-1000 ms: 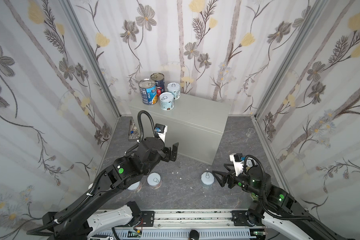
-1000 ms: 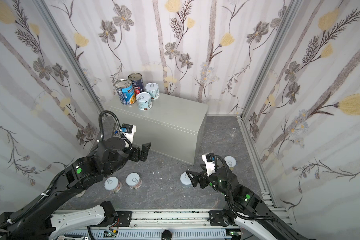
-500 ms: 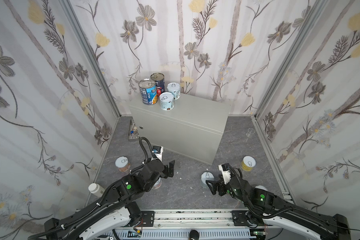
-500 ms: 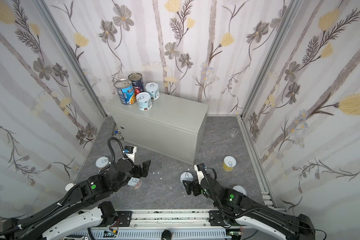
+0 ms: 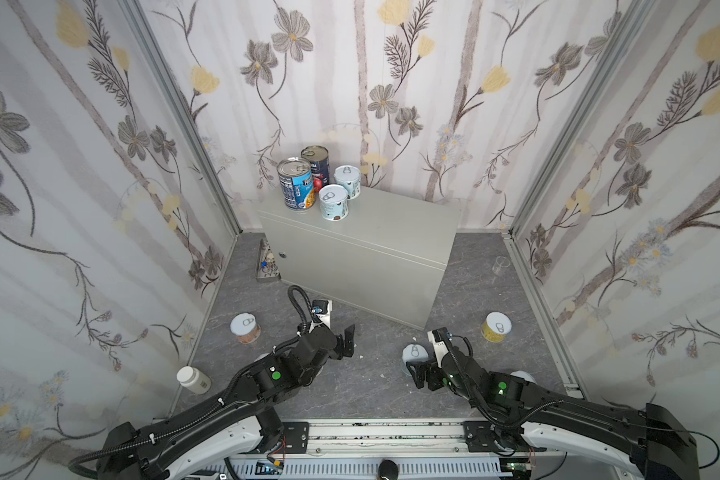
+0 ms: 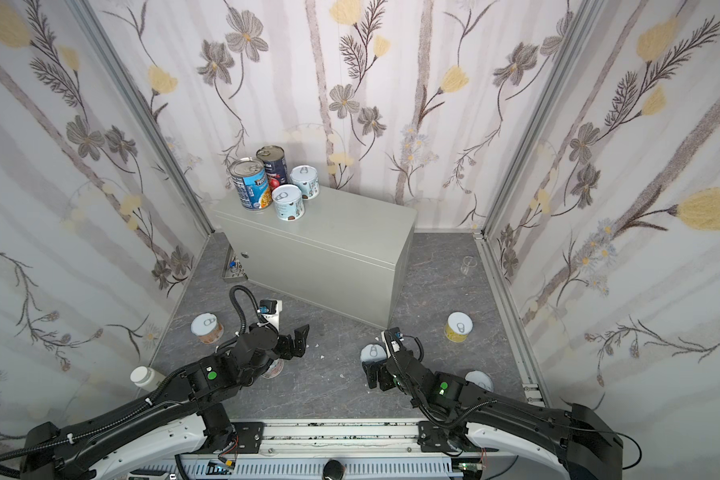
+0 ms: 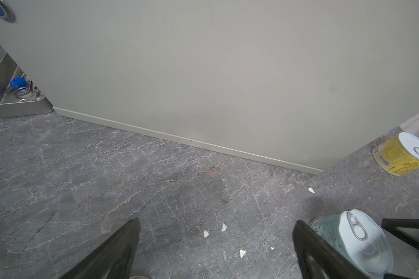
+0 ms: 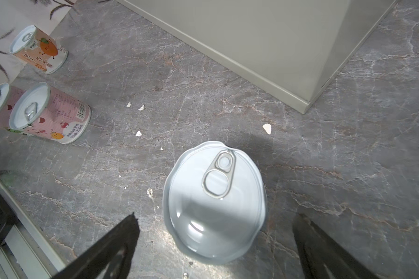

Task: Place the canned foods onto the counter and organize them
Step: 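Withdraw left gripper down while right gripper lowers onto a pale green floor can, then close right gripper on the pale green floor can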

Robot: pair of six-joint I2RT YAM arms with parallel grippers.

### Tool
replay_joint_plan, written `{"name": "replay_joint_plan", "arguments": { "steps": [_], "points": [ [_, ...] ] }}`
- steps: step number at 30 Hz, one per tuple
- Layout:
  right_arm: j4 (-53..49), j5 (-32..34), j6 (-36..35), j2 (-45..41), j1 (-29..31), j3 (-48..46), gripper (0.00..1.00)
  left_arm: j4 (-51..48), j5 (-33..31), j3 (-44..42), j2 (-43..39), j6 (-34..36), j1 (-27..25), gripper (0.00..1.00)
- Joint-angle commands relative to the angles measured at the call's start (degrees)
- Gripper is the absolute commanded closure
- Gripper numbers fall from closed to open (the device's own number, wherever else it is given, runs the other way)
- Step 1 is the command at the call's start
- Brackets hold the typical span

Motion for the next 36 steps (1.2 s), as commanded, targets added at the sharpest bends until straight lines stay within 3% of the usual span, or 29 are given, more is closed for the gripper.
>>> {"name": "replay_joint_plan", "arguments": {
  "steps": [1,15,36],
  "points": [
    [4.15,0.68,-1.54,4.14,0.03,2.11,0.00,6.62,-1.12,-0.90,1.02,-0.41,0.00,0.00],
    [5.05,-2.52,-3.45,22.86,-0.15,8.77,0.02,16.88,-5.80,-7.26,0.62,0.97,1.89,0.00],
    [3.22,-4.36,-5.54,28.88,-0.24,13.24,0.33,24.95,-0.99,-12.21,2.17,1.81,7.03,0.00]
  ]
}}
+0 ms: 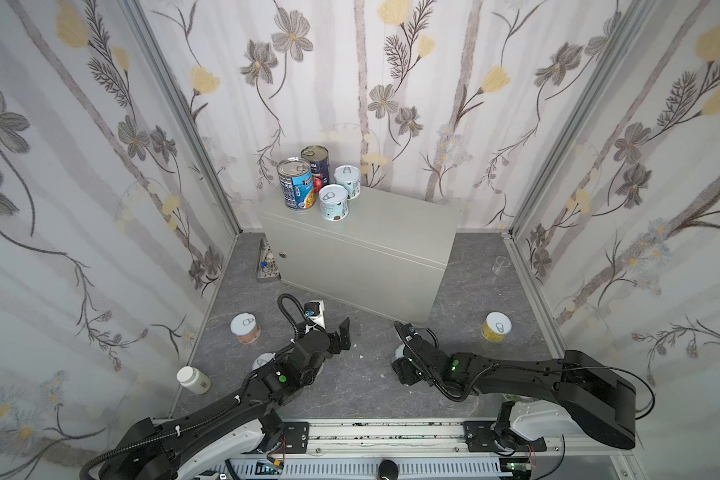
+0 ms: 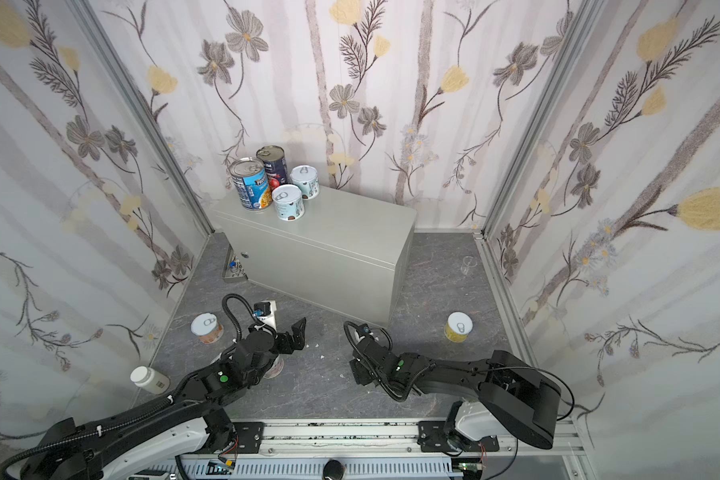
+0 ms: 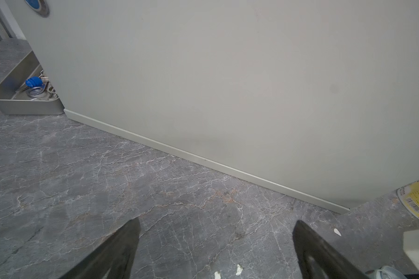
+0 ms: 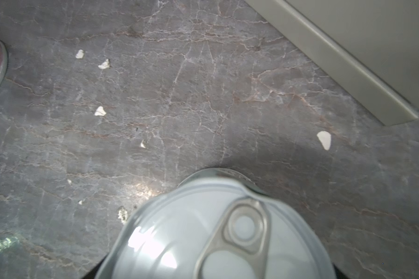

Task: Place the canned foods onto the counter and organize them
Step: 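Close right gripper on the pale green floor can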

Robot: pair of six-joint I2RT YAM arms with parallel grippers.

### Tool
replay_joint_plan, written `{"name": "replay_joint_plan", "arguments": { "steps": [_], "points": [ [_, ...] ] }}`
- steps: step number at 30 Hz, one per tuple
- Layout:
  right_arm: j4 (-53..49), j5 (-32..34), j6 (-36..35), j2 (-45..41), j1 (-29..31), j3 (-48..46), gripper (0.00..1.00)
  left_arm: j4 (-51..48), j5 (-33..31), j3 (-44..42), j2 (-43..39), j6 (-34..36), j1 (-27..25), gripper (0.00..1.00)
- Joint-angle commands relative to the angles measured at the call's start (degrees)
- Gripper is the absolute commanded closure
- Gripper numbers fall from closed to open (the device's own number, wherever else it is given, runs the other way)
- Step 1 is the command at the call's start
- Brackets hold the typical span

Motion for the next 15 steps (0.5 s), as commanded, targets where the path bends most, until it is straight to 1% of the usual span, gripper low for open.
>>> {"name": "replay_joint_plan", "arguments": {
  "steps": [1,3,8,15],
  "points": [
    [0.69,0.48,-0.30,-0.72,0.25,0.61,0.33,3.12,0.19,-0.40,-0.08,-0.12,0.42,0.00],
    [0.31,0.71,-0.23,-2.38,0.31,0.26,0.36,3.21,0.65,-0.33,-0.10,-0.20,0.51,0.00],
    [-1.17,1.66,-0.10,-6.98,0.40,-0.38,0.38,2.39,1.48,0.20,-1.33,-0.46,0.59,0.00],
    [-4.23,0.58,-0.85,-14.68,0.41,0.81,0.41,-0.95,3.53,0.88,-5.73,-2.89,0.59,0.00]
  ]
}}
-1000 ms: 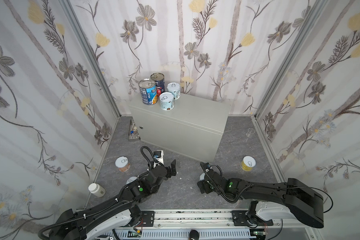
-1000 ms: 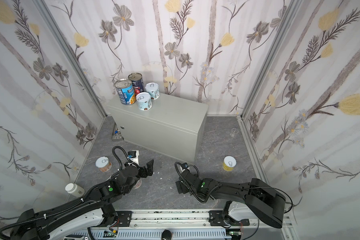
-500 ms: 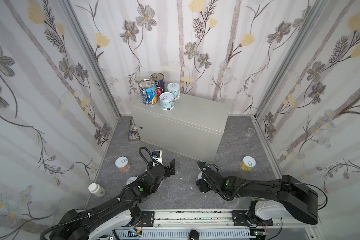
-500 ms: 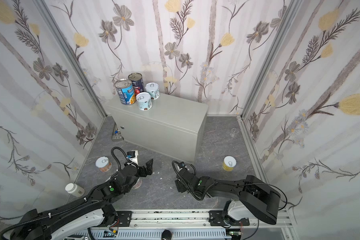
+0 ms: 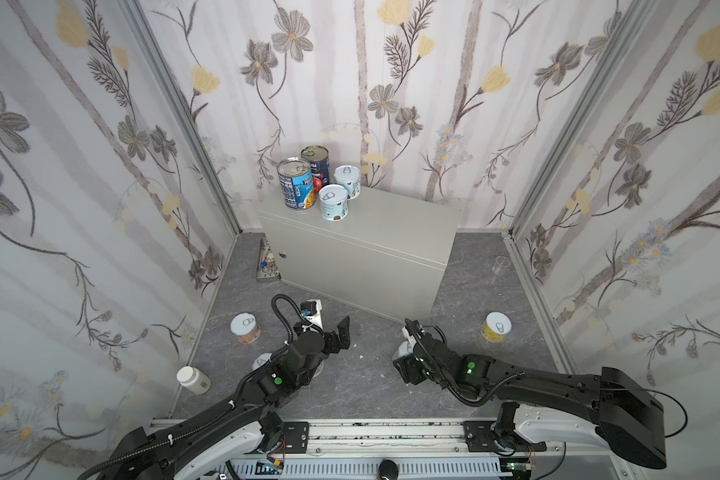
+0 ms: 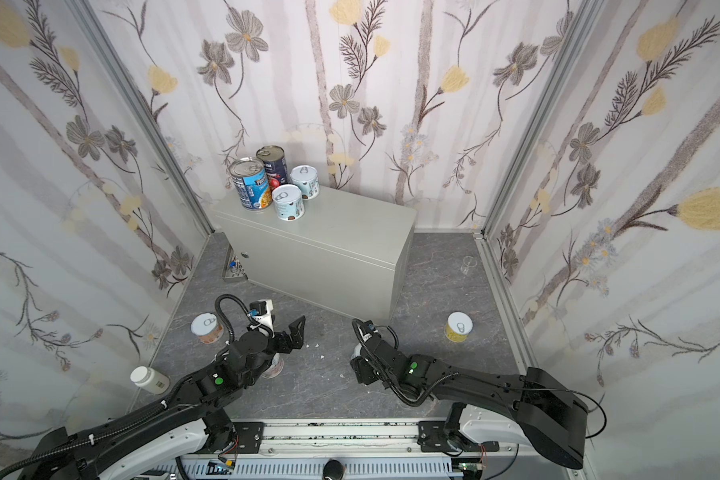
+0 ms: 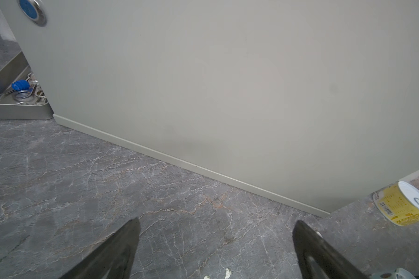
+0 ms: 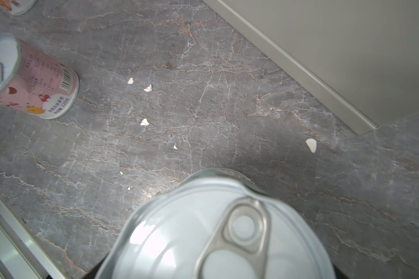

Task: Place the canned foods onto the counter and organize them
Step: 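Close right gripper on the pale green floor can, then lift the pale green can with right gripper up toward the cabinet top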

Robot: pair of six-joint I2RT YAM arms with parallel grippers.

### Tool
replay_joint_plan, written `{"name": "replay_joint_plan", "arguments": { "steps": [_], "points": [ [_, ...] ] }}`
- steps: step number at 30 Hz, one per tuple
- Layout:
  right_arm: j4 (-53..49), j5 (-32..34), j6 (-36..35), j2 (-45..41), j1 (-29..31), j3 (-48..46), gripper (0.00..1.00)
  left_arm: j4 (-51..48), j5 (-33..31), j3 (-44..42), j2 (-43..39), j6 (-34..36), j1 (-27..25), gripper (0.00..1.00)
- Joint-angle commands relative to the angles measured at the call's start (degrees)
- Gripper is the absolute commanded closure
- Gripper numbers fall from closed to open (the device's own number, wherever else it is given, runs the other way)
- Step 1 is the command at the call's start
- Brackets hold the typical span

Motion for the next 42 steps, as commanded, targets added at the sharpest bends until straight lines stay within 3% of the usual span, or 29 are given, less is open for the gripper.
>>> {"name": "replay_joint_plan", "arguments": {
  "steps": [1,10,25,34,42],
  "points": [
    [0.03,0.24,-1.02,-3.28,0.02,1.65,0.42,-1.91,1.36,0.82,-1.71,-2.69,0.09,0.00],
    [-7.98,-1.10,-3.20,-13.00,0.15,7.81,0.47,-11.26,2.96,4.33,-5.27,-5.01,0.09,0.00],
    [-22.26,5.37,-3.90,-24.38,2.70,21.69,0.48,-27.71,5.79,20.39,-7.20,-2.05,-0.17,0.00],
    [-31.59,11.40,-9.81,-20.25,3.14,39.24,0.48,-32.76,5.14,29.20,-5.29,0.56,-1.48,0.00],
    [-43.39,16.94,-15.81,-3.87,2.99,61.73,0.46,-34.30,5.70,35.21,-3.08,2.63,-2.44,0.00]
  ]
}}
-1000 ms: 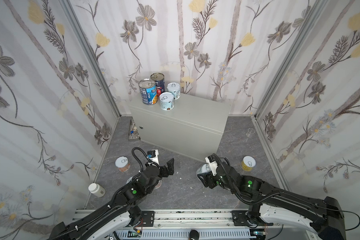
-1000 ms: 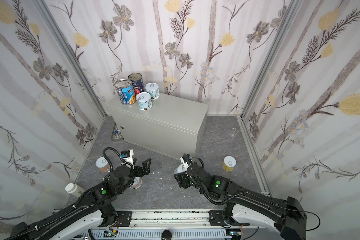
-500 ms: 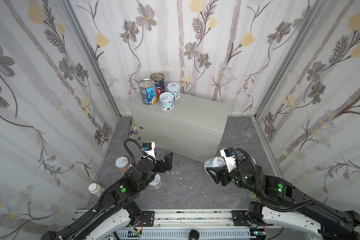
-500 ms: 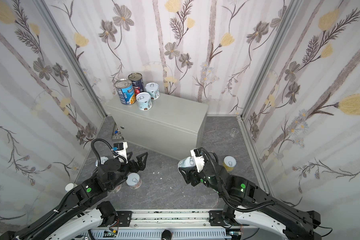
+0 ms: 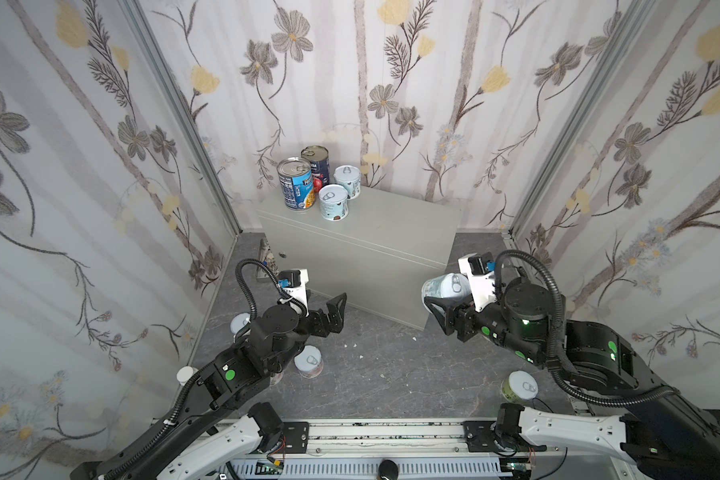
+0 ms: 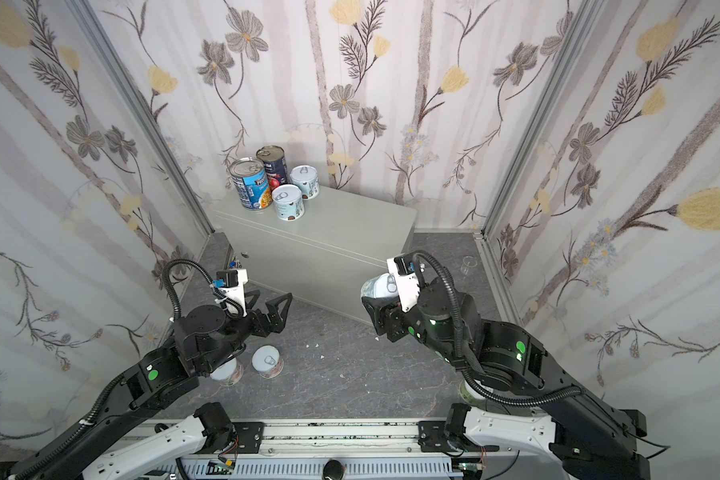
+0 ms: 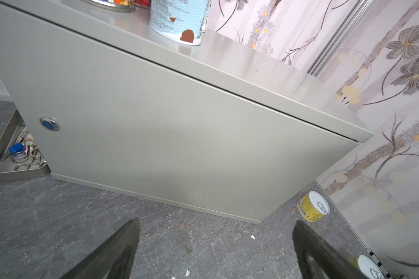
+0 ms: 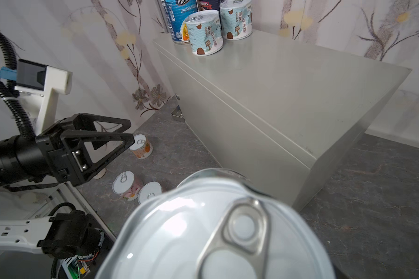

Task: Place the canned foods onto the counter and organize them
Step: 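Lift the pale green can with right gripper up toward the cabinet top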

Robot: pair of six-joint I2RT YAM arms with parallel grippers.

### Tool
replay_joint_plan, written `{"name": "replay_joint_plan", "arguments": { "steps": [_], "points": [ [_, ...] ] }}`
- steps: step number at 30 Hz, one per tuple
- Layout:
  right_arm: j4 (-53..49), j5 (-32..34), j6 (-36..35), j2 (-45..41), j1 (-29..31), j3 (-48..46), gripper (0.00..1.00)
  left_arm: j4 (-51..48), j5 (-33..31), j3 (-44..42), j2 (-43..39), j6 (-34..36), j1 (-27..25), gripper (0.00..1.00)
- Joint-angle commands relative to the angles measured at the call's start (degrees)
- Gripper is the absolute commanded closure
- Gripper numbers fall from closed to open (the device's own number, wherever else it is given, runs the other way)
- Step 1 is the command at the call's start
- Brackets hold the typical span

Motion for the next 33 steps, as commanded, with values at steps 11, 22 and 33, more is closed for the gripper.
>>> {"name": "replay_joint_plan", "arguments": {
  "steps": [11,22,33],
  "points": [
    [-11.63,0.17,-10.44,20.45,-8.11,28.36,0.46,-0.91,-0.57,2.21,1.39,1.23,-2.21,0.00],
    [-12.79,-8.68,-15.12,34.15,-16.74,39.78,0.45,-0.58,-4.29,-1.59,2.44,2.20,-4.64,0.00],
    [-14.64,-17.99,-18.56,42.62,-24.31,46.37,0.43,1.53,-4.89,-5.63,4.03,3.25,-5.47,0.00]
  ]
}}
